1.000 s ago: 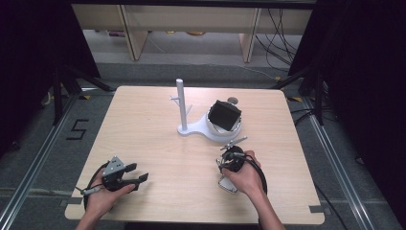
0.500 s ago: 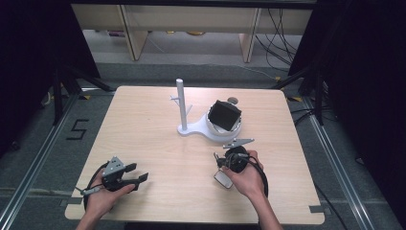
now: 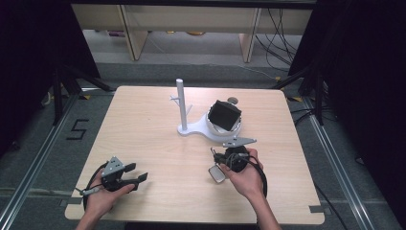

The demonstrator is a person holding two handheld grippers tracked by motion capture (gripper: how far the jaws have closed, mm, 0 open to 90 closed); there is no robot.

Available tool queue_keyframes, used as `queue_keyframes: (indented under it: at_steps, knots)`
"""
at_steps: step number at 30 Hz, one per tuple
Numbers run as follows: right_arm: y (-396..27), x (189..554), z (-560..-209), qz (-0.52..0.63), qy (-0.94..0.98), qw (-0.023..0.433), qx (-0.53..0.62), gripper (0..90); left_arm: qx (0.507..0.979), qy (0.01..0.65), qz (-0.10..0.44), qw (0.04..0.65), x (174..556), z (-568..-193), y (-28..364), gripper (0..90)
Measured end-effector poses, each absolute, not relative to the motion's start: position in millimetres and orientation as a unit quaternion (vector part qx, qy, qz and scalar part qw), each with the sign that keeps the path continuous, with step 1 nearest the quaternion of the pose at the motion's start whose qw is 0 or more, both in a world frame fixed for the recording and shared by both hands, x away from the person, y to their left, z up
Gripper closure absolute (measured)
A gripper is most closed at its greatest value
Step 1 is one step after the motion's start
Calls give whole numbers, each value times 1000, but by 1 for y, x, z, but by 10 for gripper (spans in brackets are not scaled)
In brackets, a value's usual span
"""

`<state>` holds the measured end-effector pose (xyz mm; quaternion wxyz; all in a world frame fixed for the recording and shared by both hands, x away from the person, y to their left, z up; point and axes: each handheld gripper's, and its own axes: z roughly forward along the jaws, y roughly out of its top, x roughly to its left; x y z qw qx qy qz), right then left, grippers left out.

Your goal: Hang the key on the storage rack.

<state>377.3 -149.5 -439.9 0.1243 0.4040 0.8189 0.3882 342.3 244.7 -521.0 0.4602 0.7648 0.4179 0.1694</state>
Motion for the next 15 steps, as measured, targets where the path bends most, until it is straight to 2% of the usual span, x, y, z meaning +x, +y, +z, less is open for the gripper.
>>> queue_keyframes:
  at_steps: [15]
  knots:
    - [-148,378,-434,433,801,148,386,858,763,417,170,464,343,-521,246,333]
